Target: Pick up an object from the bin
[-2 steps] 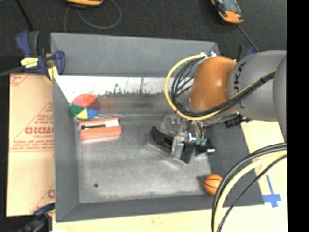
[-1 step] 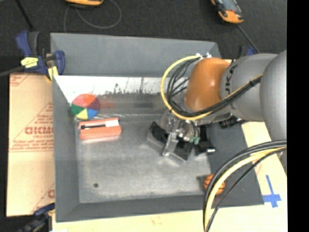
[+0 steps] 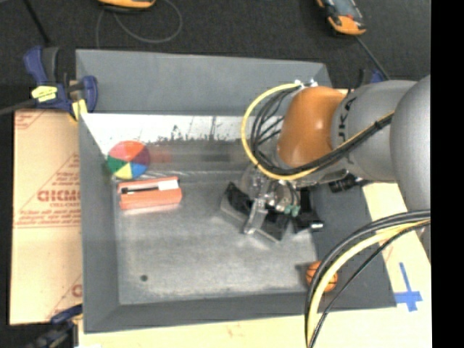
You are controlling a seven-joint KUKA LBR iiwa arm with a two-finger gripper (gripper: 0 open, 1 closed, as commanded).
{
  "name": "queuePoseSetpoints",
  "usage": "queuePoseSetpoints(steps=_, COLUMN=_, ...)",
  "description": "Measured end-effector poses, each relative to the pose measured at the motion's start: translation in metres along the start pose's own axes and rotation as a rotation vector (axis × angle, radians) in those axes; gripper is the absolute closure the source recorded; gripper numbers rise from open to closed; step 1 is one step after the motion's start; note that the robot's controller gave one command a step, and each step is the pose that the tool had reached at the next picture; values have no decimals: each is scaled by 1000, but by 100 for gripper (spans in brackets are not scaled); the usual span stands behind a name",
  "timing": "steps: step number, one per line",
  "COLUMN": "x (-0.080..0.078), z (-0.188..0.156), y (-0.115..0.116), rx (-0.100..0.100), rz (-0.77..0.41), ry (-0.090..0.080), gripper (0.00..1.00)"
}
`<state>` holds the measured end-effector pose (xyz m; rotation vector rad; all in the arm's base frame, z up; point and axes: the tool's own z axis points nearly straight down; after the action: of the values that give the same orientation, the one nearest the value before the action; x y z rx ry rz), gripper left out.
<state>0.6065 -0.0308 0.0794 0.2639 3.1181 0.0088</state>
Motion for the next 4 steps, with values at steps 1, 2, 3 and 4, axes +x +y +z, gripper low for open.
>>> queuePoseSetpoints(steps=1, x=22, z=-28, y=6, rx=5, rz=14, ry=36, gripper=100)
queuePoseSetpoints(steps=2, x=3, z=0, y=16, rx=3, rz=34, ry=3, gripper=0)
queuePoseSetpoints(steps=3, x=-2, z=-1, y=20, rx=-3, rz=36, ry=-7, gripper=100)
queuePoseSetpoints(steps=4, x=-2, z=-1, y=20, rx=-3, rz=36, ry=-7, gripper=100)
